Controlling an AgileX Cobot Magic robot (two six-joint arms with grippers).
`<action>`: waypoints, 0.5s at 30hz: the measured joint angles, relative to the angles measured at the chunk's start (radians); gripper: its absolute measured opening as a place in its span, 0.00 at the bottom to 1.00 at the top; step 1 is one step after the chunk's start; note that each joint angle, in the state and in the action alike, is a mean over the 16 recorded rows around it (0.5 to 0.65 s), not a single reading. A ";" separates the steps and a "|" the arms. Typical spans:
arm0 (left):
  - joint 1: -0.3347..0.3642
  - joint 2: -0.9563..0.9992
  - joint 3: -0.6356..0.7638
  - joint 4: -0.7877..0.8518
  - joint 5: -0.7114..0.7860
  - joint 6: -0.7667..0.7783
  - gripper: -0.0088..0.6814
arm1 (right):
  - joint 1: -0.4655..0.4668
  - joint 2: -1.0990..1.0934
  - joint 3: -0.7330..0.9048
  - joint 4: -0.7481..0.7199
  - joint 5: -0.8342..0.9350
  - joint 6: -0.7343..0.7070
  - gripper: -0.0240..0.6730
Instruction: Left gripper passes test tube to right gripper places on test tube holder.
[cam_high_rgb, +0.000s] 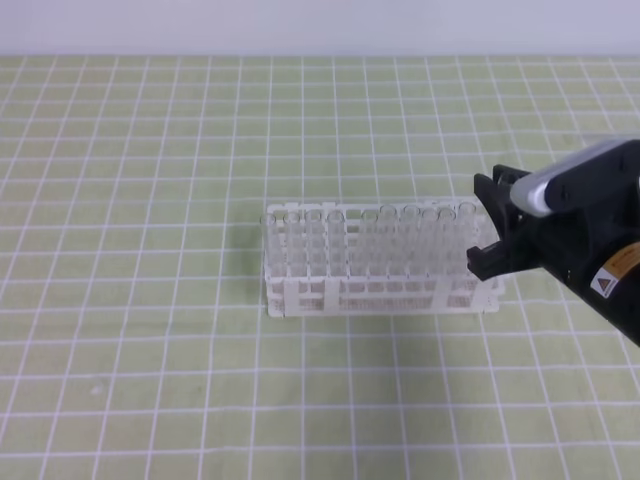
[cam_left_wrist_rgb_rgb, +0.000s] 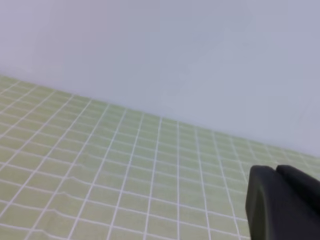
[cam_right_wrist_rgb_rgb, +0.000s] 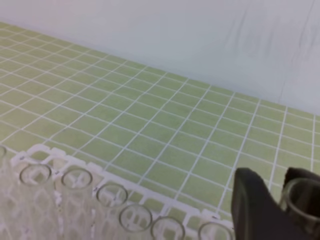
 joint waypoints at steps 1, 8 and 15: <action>0.002 -0.007 0.017 -0.002 -0.017 0.001 0.01 | 0.000 0.000 0.004 0.000 -0.005 0.000 0.18; 0.007 -0.034 0.112 -0.001 -0.097 0.013 0.01 | -0.001 0.000 0.019 0.000 -0.024 0.011 0.23; 0.009 -0.058 0.177 0.002 -0.151 0.032 0.01 | -0.002 0.000 0.020 0.000 -0.020 0.032 0.40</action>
